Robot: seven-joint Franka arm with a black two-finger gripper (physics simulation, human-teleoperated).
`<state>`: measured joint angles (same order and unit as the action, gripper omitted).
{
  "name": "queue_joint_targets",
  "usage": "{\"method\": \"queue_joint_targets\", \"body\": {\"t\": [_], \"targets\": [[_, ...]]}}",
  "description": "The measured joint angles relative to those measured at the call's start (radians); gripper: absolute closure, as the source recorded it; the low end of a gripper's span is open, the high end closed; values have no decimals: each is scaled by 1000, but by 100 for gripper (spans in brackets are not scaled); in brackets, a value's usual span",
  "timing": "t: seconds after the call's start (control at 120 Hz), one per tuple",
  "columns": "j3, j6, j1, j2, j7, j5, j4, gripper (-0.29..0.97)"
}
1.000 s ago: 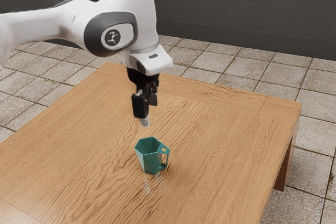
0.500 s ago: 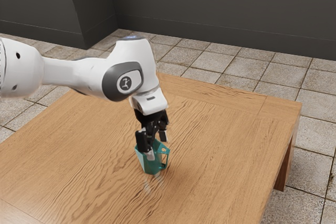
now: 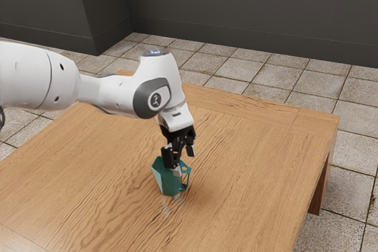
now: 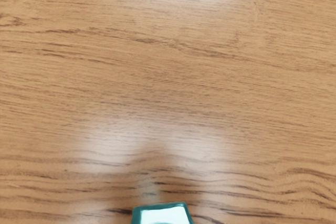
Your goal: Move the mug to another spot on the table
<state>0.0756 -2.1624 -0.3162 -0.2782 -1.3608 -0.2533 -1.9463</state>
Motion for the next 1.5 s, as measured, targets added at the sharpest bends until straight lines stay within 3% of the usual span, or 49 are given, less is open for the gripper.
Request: {"method": "queue_joint_targets", "body": {"t": [0.667,1.183,1.367,1.5], "targets": [[17,-6,3,-109,-43,0,100,0],[25,-3,8,-139,-49,-3,97,1],[24,-8,8,-146,-46,-23,92,6],[24,-10,8,-151,-40,-31,92,21]]}}
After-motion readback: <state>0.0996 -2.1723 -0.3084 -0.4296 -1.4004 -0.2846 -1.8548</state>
